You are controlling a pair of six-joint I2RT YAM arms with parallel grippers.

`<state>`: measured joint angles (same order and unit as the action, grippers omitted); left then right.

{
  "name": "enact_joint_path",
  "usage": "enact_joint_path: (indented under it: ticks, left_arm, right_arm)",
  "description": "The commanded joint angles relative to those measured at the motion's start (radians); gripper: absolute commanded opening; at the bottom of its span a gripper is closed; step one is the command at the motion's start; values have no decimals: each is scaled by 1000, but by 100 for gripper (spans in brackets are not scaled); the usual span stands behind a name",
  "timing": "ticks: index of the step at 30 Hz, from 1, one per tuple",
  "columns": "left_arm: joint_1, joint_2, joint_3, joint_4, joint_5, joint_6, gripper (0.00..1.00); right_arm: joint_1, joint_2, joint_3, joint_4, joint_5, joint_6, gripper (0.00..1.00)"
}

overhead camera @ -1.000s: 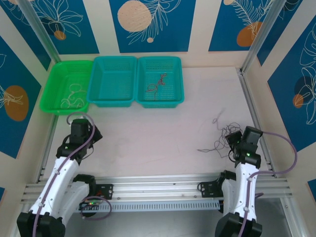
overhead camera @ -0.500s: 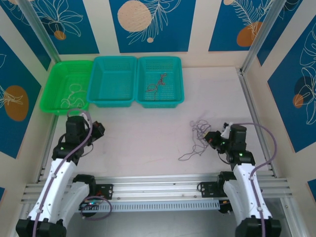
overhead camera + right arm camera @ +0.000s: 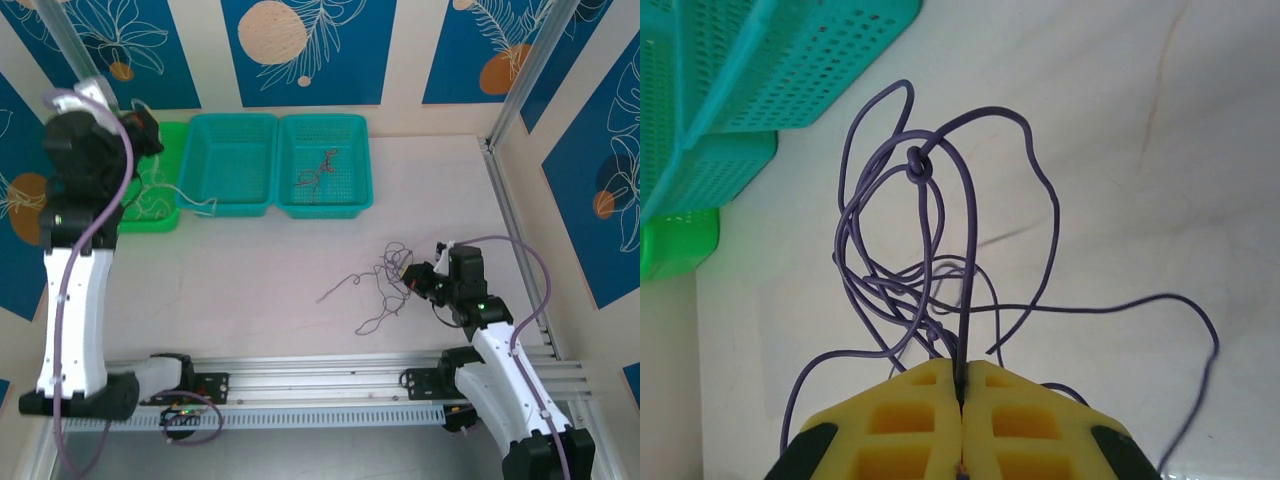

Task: Untangle the cables

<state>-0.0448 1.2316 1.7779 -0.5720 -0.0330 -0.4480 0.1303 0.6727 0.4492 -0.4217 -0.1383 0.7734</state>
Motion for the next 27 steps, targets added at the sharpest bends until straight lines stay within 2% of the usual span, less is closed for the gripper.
enact_joint_path:
  ticks: [1,8,14,18,24,26,27]
  left_arm:
    - [51,128,190,-54,-67,60,0]
    - [154,402,565,-167,-86,101,0]
    - [269,592,727,-231,-8,29,0]
    - [318,725,793,-288,31,0,0]
    - [387,921,799,-296,13,-46,0]
    - [403,977,799,-295,43,-53,0]
    - [406,996,799,-298,70,-57,4]
  right_arm:
    - [12,17,56,-19,-3,-15,0]
    - [41,32,86,-45,32,-9,0]
    - [54,103,144,-73,43,-12,0]
    - [64,156,180,-86,64,-32,0]
    - [84,244,205,-78,53,-39,0]
    - [100,270,217,-81,68,-49,0]
    - [108,279,220,-83,76,-50,0]
